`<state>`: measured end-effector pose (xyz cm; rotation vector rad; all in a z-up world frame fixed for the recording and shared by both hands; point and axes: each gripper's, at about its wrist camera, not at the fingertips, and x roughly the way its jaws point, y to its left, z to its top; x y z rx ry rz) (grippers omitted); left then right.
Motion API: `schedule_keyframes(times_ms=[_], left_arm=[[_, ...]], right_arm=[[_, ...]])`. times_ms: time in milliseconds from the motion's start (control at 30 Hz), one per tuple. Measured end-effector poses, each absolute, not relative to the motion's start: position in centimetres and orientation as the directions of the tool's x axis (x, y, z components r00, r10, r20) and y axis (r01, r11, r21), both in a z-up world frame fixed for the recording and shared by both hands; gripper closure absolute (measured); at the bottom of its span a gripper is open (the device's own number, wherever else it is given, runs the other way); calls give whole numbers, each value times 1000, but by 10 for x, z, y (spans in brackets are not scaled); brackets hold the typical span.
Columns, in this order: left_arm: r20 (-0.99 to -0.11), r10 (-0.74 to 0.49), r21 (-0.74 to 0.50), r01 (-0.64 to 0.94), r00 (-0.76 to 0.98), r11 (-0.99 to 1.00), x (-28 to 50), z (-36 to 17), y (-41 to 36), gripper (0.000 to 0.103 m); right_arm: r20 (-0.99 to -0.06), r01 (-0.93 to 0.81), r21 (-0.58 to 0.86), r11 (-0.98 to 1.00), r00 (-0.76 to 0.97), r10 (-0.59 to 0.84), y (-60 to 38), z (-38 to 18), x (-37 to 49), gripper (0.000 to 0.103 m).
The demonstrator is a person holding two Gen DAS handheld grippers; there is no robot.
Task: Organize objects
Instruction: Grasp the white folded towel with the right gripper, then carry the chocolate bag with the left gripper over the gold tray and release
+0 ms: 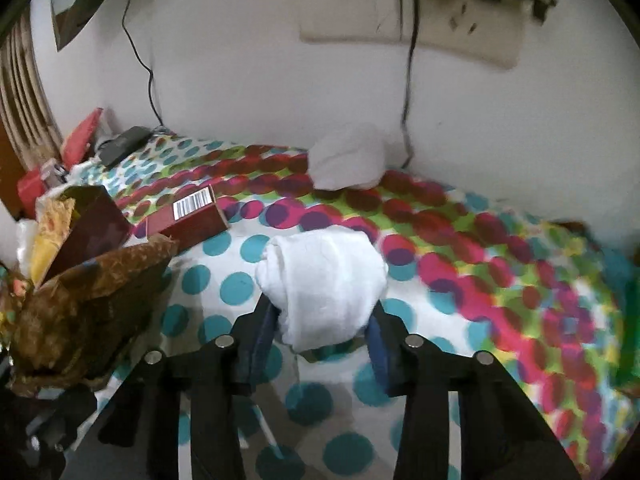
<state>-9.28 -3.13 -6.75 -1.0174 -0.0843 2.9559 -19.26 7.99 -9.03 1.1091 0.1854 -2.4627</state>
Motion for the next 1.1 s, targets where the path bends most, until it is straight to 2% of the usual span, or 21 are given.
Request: schedule_keyframes(times_ms=[333, 500, 833, 1100], left_arm=[[-615, 3, -29, 19, -789, -999, -89, -70, -21, 68], [-617, -19, 1, 24, -787, -1000, -90, -73, -18, 68], [-611, -76, 73, 40, -788, -997, -89, -75, -10, 68], [-595, -87, 66, 59, -799, -996, -86, -72, -14, 68]], right_arm=[[-661, 259, -31, -965, -730, -174, 150, -72, -125, 64], [-674, 184, 20, -983, -724, -149, 174, -78, -123, 64], [-673, 174, -6, -985, -729, -125, 173, -79, -123, 64], [-672, 159, -18, -987, -733, -105, 173, -79, -123, 62]])
